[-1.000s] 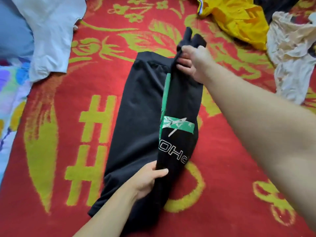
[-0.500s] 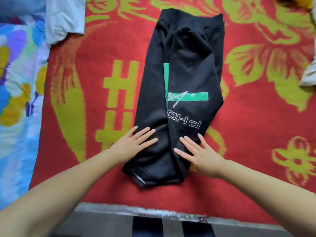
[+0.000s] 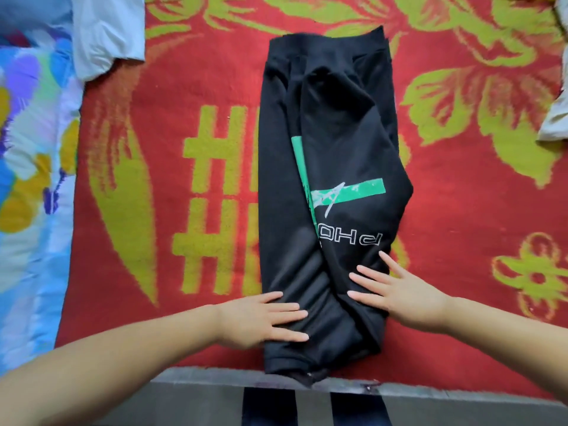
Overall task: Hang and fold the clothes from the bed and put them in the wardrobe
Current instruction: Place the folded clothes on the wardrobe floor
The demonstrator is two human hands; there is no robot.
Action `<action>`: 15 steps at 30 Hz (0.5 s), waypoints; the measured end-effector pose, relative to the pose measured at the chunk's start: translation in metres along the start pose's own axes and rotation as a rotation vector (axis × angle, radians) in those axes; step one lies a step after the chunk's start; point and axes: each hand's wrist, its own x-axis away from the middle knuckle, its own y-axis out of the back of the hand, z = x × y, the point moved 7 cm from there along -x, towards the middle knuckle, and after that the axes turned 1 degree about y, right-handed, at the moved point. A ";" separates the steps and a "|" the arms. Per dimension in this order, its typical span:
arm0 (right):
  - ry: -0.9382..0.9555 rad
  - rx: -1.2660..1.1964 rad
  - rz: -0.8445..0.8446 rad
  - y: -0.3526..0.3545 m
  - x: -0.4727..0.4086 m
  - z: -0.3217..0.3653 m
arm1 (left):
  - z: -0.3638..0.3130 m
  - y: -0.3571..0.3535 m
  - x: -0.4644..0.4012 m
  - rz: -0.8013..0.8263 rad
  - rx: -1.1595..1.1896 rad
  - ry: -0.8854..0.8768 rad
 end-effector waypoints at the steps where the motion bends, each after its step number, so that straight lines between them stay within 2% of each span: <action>1: -0.011 -0.030 0.061 -0.003 0.007 0.002 | -0.004 0.002 -0.004 -0.017 0.114 0.053; 3: -0.020 -0.171 0.139 -0.010 0.014 0.003 | 0.003 0.017 -0.010 -0.128 0.477 0.280; 5: -0.087 -0.496 0.134 -0.010 0.011 -0.011 | 0.024 0.043 -0.009 -0.341 0.853 0.496; 6: -0.147 -0.670 0.069 -0.002 0.007 -0.023 | 0.039 0.058 -0.003 -0.481 0.973 0.571; 9: -0.536 -0.924 -0.481 0.046 0.002 -0.093 | 0.097 0.102 0.034 -0.934 1.104 0.853; 10: -0.684 -0.949 -0.584 0.054 0.001 -0.115 | 0.116 0.114 0.046 -1.054 1.101 0.947; 11: -0.795 -0.954 -0.591 0.057 -0.003 -0.130 | 0.134 0.124 0.052 -1.132 1.106 1.013; 12: -0.874 -0.954 -0.524 0.055 -0.013 -0.141 | 0.149 0.130 0.052 -1.163 1.128 1.040; 15: -1.051 -0.964 -0.285 0.040 -0.036 -0.154 | 0.182 0.132 0.025 -1.069 1.130 1.142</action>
